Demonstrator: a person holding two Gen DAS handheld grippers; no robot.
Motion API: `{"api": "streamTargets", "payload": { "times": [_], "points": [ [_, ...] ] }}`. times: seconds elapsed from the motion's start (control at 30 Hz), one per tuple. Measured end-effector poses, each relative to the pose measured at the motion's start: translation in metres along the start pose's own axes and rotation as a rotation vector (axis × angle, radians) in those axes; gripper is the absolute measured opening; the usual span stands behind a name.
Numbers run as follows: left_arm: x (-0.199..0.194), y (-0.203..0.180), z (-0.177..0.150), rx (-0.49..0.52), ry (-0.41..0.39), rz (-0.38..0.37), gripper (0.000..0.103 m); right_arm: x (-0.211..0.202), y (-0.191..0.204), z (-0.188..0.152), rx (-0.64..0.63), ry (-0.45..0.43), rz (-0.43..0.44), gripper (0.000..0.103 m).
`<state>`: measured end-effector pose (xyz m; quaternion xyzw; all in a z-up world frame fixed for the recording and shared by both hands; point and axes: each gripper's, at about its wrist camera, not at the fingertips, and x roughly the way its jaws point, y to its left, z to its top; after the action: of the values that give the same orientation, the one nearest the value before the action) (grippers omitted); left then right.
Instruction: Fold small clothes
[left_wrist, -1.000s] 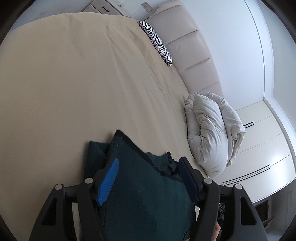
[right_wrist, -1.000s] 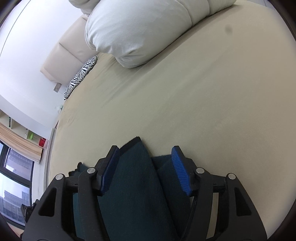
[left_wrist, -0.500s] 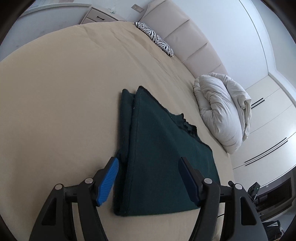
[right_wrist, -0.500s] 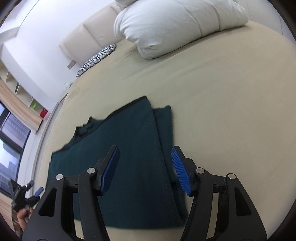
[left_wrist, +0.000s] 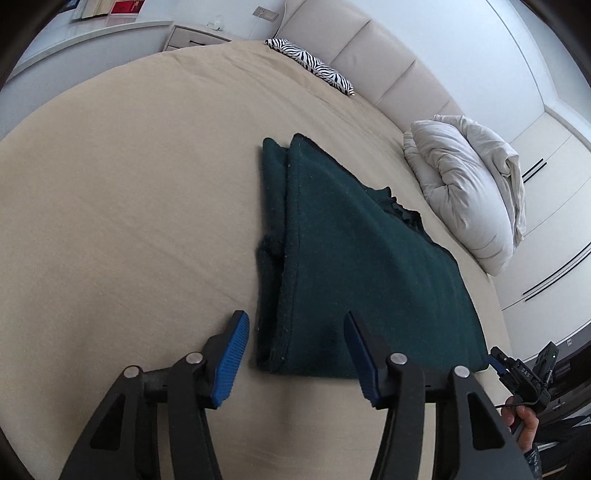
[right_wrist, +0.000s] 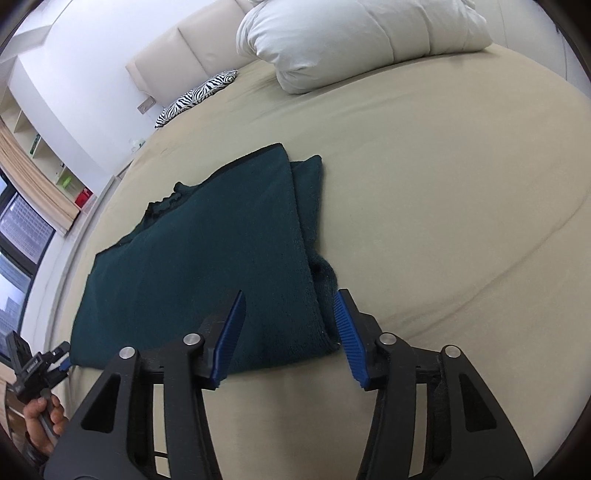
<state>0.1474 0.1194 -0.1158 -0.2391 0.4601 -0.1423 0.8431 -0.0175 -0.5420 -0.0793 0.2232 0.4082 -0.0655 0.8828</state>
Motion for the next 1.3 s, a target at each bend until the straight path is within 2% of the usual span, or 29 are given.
{"api": "streamTargets", "payload": {
  "times": [0.1, 0.47, 0.5, 0.53, 0.57, 0.67, 0.73, 0.83, 1.3],
  "points": [
    [-0.002, 0.0, -0.001, 0.013, -0.007, 0.013, 0.048, -0.001, -0.003, -0.001, 0.004, -0.002, 0.004, 0.039],
    [-0.001, -0.006, 0.003, 0.049, -0.039, 0.054, 0.048, 0.011, 0.0, 0.006, -0.023, 0.012, -0.021, 0.039],
    [0.0, -0.007, 0.003, 0.059, -0.038, 0.057, 0.045, 0.014, 0.001, 0.006, -0.041, 0.021, -0.028, 0.036],
    [0.001, -0.009, 0.003, 0.067, -0.034, 0.057, 0.035, 0.017, 0.002, 0.007, -0.052, 0.029, -0.034, 0.03],
    [0.003, -0.01, 0.003, 0.077, -0.028, 0.063, 0.032, 0.021, 0.004, 0.007, -0.063, 0.043, -0.05, 0.018],
    [0.003, -0.015, 0.003, 0.102, -0.033, 0.076, 0.022, 0.024, 0.003, 0.007, -0.065, 0.048, -0.06, 0.006],
    [0.004, -0.017, 0.003, 0.122, -0.032, 0.086, 0.013, 0.022, 0.005, 0.006, -0.076, 0.04, -0.07, 0.006],
    [0.007, -0.017, 0.004, 0.14, -0.02, 0.095, 0.01, 0.02, 0.008, 0.004, -0.087, 0.035, -0.089, 0.005],
    [0.01, -0.006, 0.0, 0.15, 0.01, 0.085, 0.008, 0.028, -0.011, -0.013, 0.006, 0.048, -0.078, 0.004]
  ]
}}
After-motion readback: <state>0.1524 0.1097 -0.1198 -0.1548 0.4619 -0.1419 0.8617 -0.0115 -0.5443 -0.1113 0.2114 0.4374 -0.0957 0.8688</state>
